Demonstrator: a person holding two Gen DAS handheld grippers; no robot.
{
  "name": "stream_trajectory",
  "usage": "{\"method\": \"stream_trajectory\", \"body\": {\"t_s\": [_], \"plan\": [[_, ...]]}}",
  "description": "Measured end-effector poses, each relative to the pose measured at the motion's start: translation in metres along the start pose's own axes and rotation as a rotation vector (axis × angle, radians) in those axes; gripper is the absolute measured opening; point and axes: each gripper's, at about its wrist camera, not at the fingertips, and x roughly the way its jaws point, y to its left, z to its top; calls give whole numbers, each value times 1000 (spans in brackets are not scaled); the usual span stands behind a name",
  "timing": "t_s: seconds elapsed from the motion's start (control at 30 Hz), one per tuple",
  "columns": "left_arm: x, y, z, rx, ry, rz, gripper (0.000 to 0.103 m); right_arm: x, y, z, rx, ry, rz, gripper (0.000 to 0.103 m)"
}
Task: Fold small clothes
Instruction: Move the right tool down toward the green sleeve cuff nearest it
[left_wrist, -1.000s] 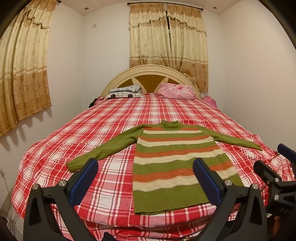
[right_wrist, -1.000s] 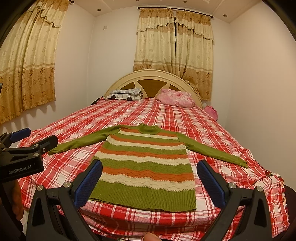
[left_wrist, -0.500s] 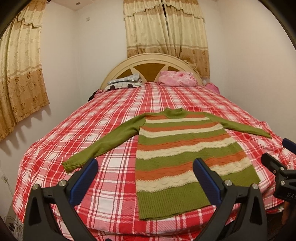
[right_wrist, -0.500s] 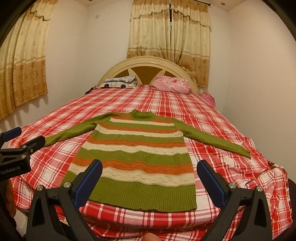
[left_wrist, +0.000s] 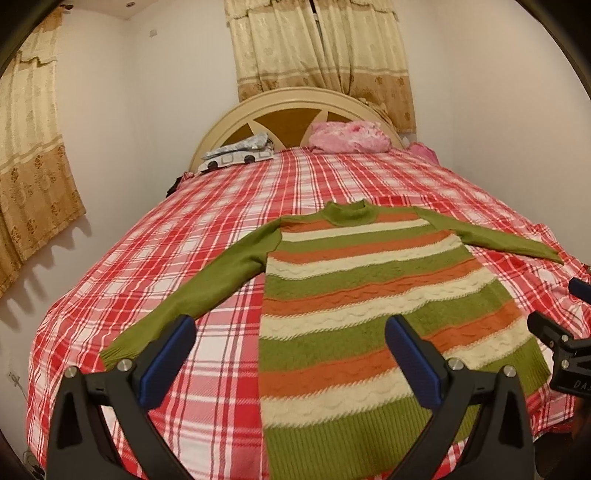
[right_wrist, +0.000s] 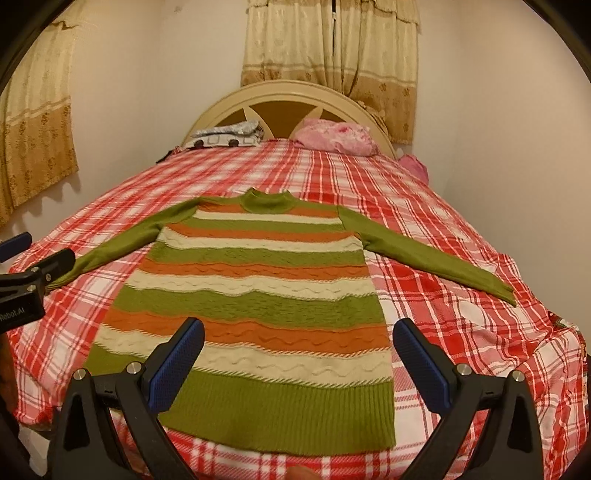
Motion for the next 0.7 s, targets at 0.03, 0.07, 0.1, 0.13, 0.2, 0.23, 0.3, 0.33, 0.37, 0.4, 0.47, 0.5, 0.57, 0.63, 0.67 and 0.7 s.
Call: {"method": "stream_trajectory", "body": {"t_s": [0.03,0.07,0.1,0.13,0.2,0.23,0.3,0.33,0.37,0.4,0.47,0.5,0.57,0.63,0.67,0.7], "plan": [[5,-1,2,3,6,-3,103,7,-4,1,4,10,-5,102],[10,-3,4,4,12,-5,103,12,-6,2,8,17,-8,102],[16,-5,6,6,19,-8,103,20,-11,3,13,31,-15,102],[22,-7,8,8,23,-11,103,26,-14,5,19,39,-20,102],[34,-12,13,12,33,-17,103,41,-23,8,31,60,-29,102],[38,-12,15,15,37,-18,103,45,-26,10,36,69,-30,102],[50,-17,20,22,50,-24,103,58,-32,13,42,85,-42,102],[55,-19,22,23,54,-29,103,64,-35,15,45,93,-44,102],[60,-21,24,25,59,-33,103,72,-39,17,44,104,-48,102],[68,-23,27,27,65,-36,103,77,-42,18,44,110,-54,102],[80,-28,32,31,78,-39,103,89,-49,20,46,126,-64,102],[85,-30,34,32,82,-41,103,95,-52,21,50,134,-68,102],[96,-35,37,35,94,-47,103,109,-64,23,61,153,-80,102],[108,-41,40,43,108,-53,103,121,-73,25,70,169,-90,102],[115,-44,41,49,112,-52,103,127,-78,25,76,176,-98,102],[121,-47,43,56,115,-49,103,135,-86,26,84,186,-107,102]]}}
